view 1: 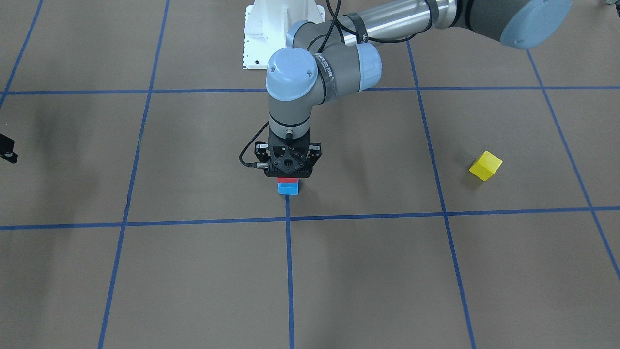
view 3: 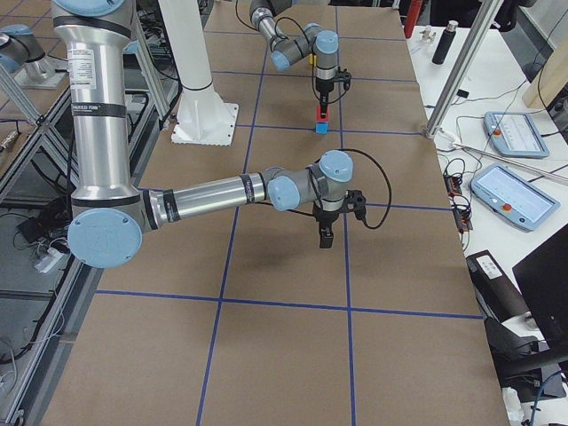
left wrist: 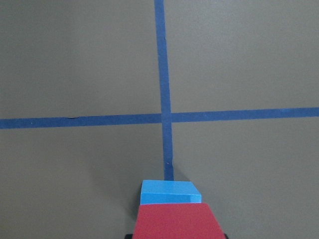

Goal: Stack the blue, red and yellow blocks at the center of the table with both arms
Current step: 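Lower the red cube onto the blue cube and open the left gripper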

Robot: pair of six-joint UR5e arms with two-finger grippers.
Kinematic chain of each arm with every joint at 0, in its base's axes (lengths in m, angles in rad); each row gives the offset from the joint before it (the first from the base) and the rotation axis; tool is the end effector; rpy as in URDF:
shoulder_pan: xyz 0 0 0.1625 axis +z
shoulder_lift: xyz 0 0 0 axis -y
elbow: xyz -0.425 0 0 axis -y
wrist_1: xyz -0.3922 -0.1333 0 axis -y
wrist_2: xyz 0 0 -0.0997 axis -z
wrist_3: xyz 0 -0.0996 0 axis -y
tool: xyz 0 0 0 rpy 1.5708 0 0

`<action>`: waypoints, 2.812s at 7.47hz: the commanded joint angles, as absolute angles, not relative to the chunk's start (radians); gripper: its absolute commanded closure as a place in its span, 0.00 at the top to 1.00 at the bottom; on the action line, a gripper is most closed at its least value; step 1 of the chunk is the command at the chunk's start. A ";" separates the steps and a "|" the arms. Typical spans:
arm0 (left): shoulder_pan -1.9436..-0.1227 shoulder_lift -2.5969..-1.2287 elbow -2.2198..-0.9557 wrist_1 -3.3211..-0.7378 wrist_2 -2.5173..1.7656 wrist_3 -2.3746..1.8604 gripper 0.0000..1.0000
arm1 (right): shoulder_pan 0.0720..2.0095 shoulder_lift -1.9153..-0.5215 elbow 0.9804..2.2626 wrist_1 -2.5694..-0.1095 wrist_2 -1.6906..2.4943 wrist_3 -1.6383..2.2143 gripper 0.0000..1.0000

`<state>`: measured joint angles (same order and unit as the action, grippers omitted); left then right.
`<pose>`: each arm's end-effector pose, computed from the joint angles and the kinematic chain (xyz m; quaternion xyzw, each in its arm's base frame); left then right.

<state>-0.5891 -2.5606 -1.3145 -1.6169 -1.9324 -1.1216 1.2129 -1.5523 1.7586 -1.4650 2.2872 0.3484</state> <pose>0.5965 -0.5166 0.1294 0.0411 0.4071 0.0046 0.9125 -0.1150 -0.5012 0.5480 0.0168 -0.3753 -0.0589 0.9249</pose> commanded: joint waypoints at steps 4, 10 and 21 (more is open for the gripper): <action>-0.588 -2.572 -1.266 -1.677 -1.901 -1.118 0.00 | 1.212 -1.555 1.758 -1.465 2.287 0.347 1.00; -0.588 -2.565 -1.275 -1.661 -1.904 -1.123 0.00 | 1.212 -1.555 1.758 -1.465 2.287 0.348 1.00; -0.584 -2.563 -1.295 -1.626 -1.905 -1.134 0.00 | 1.212 -1.555 1.758 -1.465 2.287 0.350 1.00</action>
<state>-0.5839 -2.5630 -1.2811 -1.6410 -1.9040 -1.1335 1.2118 -1.5555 1.7580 -1.4649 2.2859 0.3498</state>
